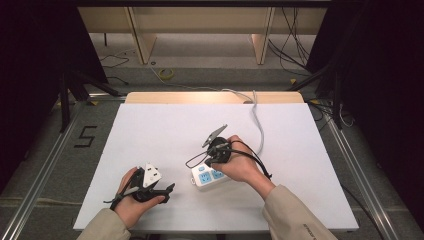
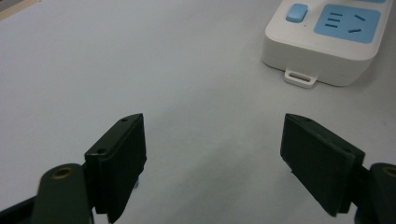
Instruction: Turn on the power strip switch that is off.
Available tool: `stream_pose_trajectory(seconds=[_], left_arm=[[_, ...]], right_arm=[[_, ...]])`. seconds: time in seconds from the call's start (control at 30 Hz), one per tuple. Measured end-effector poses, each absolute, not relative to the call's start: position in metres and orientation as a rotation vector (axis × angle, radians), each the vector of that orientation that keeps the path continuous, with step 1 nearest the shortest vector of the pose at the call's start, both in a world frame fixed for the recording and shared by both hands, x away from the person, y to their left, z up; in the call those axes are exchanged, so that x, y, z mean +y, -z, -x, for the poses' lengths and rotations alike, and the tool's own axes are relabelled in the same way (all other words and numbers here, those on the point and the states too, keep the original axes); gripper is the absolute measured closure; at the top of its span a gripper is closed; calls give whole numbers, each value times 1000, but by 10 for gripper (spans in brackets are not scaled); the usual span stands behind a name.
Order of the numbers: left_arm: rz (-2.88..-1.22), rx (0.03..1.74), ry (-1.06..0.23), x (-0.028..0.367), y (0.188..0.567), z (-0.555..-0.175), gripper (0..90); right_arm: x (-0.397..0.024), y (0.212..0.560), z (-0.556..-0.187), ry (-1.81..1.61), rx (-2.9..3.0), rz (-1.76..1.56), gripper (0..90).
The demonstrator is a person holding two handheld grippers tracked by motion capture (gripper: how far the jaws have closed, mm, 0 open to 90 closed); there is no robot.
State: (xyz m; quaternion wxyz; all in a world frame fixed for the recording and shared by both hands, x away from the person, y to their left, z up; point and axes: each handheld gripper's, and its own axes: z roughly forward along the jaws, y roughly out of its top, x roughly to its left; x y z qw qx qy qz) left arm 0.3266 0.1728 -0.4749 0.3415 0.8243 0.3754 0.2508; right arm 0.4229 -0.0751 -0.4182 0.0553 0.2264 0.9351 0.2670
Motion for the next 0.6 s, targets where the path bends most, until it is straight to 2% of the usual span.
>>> stream_pose_trajectory(seconds=[0.6], left_arm=[[-2141, 977, -653, 173, 475, -326, 224]], right_arm=[[-67, 419, -428, -796, 2846, -698, 900]])
